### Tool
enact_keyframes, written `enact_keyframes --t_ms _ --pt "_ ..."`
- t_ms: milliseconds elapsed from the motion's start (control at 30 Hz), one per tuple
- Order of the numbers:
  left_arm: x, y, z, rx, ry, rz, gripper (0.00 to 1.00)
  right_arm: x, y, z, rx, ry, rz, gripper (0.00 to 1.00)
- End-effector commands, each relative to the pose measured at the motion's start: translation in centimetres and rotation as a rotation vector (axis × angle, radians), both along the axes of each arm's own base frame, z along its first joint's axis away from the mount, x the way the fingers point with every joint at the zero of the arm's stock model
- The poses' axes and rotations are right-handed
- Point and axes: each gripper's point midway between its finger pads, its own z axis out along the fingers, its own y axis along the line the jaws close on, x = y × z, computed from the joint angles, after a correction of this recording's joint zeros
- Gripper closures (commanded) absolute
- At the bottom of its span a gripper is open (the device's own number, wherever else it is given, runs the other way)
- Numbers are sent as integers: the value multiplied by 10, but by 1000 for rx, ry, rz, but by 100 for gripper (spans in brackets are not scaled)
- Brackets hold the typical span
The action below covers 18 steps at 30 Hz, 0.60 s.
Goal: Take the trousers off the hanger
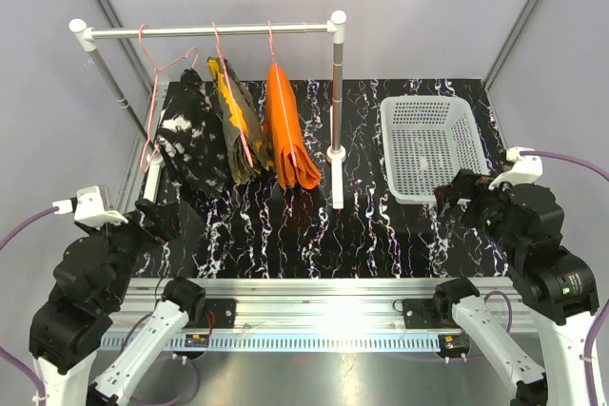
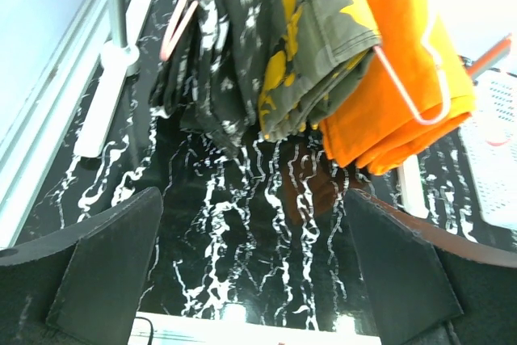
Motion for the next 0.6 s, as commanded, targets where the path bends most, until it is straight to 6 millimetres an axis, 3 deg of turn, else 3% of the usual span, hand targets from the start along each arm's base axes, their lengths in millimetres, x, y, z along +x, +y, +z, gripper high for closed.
enact_keyframes --t_ms 0,267,400,433,500,567 --pt "0 -14 22 -22 -38 -80 1 6 1 12 15 -65 -2 1" --pt "12 -58 70 -51 -80 -292 1 9 10 10 38 -54 34 1" --pt "25 -105 100 -101 -84 -489 1 14 14 2 56 -15 26 1" --pt "38 -114 113 -115 -86 -505 1 14 15 0 58 -6 29 0" --pt "49 -125 125 -124 -93 -530 1 15 20 -2 64 1 58 0" --pt "72 -136 132 -123 -58 -526 1 15 24 -2 68 5 78 0"
